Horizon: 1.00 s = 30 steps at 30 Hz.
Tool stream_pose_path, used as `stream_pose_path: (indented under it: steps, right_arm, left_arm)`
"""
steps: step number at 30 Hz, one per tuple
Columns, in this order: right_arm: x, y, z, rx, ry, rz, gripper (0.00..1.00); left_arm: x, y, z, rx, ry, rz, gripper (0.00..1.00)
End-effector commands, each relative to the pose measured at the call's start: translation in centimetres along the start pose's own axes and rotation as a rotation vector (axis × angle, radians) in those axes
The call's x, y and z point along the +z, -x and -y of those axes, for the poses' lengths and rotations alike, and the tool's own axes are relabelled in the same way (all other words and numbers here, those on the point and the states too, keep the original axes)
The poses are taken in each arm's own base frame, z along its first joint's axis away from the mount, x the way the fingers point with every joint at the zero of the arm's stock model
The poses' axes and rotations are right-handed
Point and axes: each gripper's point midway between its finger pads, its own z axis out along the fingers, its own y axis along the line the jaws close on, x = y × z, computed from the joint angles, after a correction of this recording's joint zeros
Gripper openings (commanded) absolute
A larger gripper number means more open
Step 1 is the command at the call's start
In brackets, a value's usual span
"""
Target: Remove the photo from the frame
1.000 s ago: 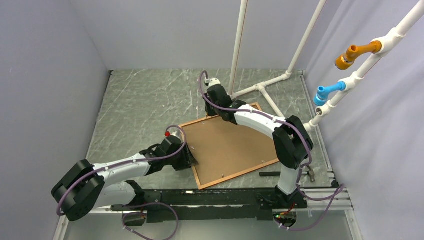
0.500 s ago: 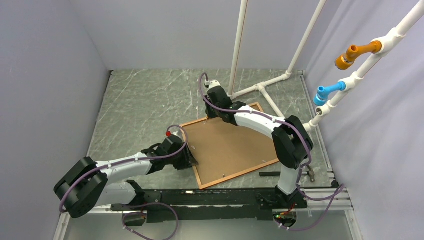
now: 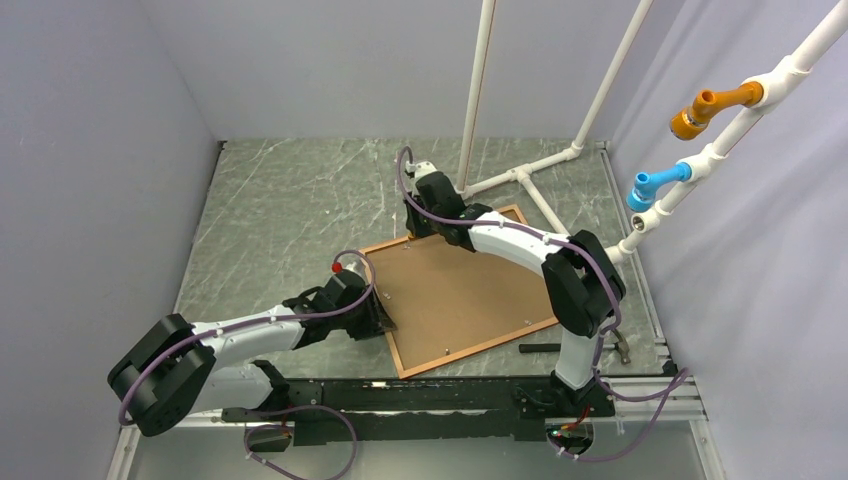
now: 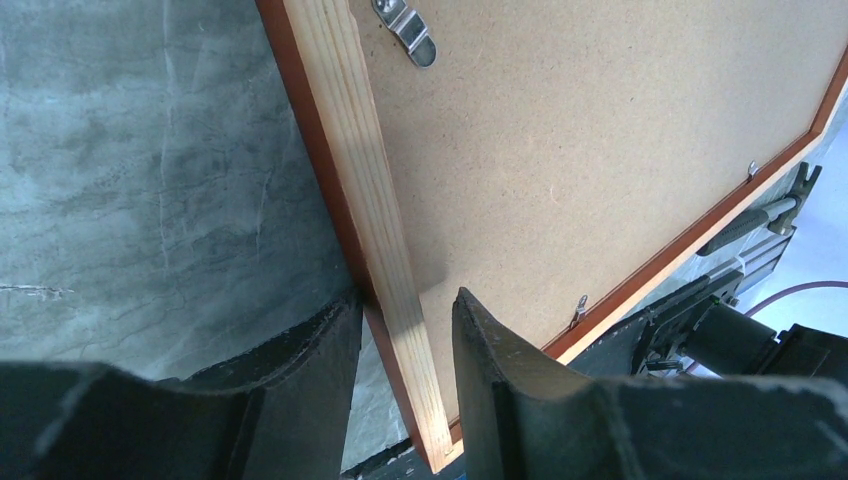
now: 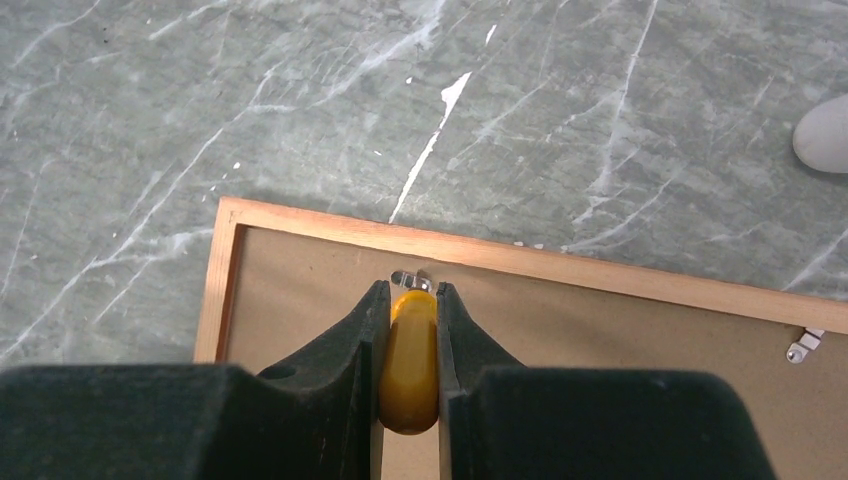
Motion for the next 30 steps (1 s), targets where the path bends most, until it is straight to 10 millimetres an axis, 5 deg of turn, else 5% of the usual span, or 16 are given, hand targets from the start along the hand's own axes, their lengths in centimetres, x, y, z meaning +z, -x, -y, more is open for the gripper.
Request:
stream_pose_path:
  steps: [1, 7, 13, 18, 23, 30]
  right_arm:
    - [0.1, -0.2, -2.8, -0.026, 0.144, 0.004, 0.00]
    - [0.6, -1.4, -2.5, -0.091, 0.149, -0.041, 0.00]
    - [-1.5, 0.0, -3.5, -0.098, 0.186, -0.041, 0.00]
    - [-6.9, 4.5, -3.4, -0.049, 0.152, 0.086, 0.00]
    - [-13.6, 6.2, -1.7, 0.027, 0.078, 0.197, 0.00]
    - [-18.7, 0.3, -0.4, 0.114, 0.089, 0.146, 0.00]
  left_arm:
    - [0.5, -0.6, -2.5, 0.015, 0.088, -0.004, 0.44]
    - [0.7, -0.8, -2.8, 0.016, 0.095, -0.012, 0.44]
    - [0.5, -0.6, -2.8, 0.028, 0.103, -0.001, 0.46]
    - [-0.1, -0.1, -2.9, 0.057, 0.121, 0.015, 0.54]
    - [-0.6, -0.1, -2.9, 0.063, 0.124, 0.024, 0.61]
    - [-0.2, -0.5, -2.5, 0.094, 0.185, 0.015, 0.57]
